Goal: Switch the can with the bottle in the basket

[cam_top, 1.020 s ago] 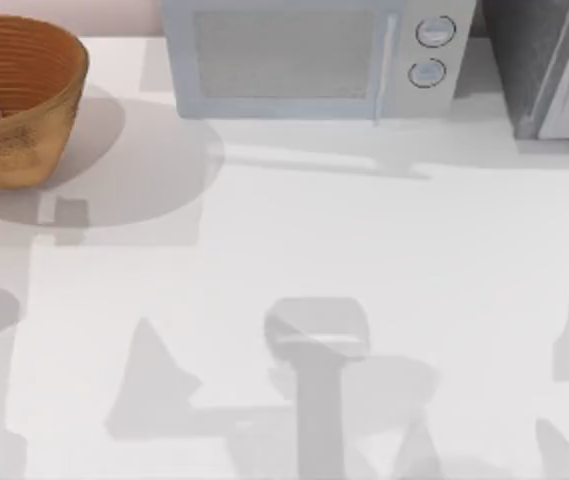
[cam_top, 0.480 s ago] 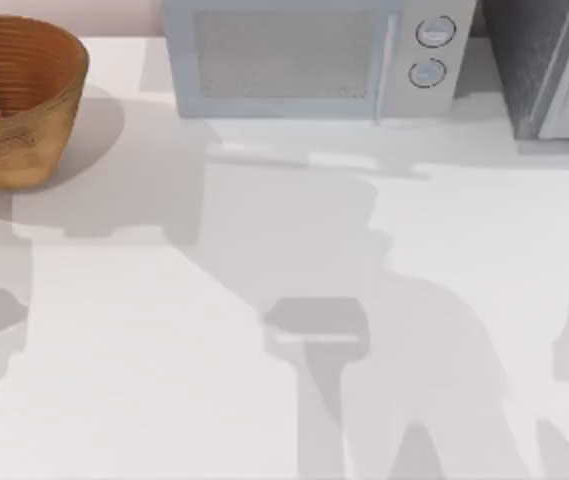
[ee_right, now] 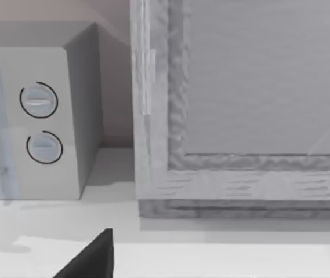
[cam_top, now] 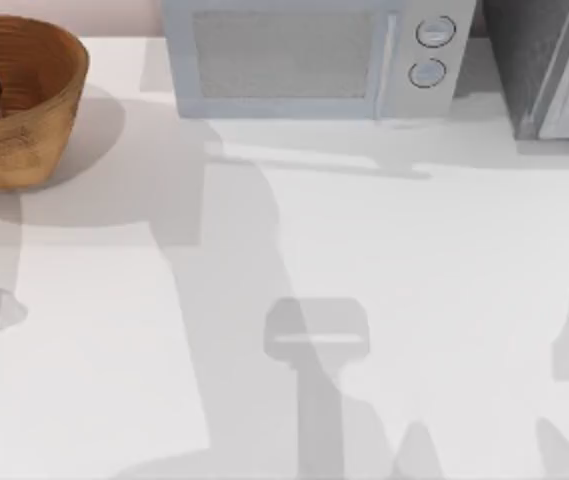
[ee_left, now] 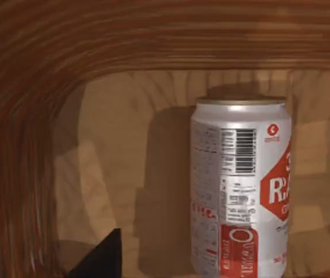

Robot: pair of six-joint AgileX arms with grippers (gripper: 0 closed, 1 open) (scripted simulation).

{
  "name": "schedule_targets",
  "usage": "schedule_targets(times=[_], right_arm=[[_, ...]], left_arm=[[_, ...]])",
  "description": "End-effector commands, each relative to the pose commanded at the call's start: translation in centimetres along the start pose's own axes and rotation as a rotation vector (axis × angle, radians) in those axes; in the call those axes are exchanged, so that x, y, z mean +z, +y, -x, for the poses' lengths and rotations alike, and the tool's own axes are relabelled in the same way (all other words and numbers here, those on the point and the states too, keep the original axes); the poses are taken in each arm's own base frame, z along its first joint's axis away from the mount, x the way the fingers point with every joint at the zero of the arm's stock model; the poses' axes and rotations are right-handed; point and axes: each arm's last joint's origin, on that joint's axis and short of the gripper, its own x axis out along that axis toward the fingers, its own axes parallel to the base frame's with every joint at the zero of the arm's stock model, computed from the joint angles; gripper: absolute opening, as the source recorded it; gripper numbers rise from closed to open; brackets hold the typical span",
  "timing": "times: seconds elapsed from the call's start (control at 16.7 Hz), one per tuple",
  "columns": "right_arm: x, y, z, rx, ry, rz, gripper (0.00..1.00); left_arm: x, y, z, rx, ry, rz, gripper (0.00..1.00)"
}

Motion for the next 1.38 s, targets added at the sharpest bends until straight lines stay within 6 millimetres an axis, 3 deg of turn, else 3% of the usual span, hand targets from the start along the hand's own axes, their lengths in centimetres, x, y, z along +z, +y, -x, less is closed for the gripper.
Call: schedule_targets(times=[0.18,0.54,1.08,1.38], right_arm=[[0.0,0.0,0.0,0.000,0.000,0.000,1.00],[0.0,0.0,0.0,0.000,0.000,0.000,1.00],[0.0,0.0,0.0,0.000,0.000,0.000,1.00],[0.0,0.0,0.0,0.000,0.000,0.000,1.00]], left_arm=[[0.1,0.6,-1.8,-0.016,0.045,0.008,1.00],[0.3,0.2,-1.6,-0.016,0.034,-0.002,1.00],[-0.1,0.5,-7.5,-0.016,0.045,0.008,1.00],[-0.1,0.5,-7.8,-0.016,0.045,0.008,1.00]])
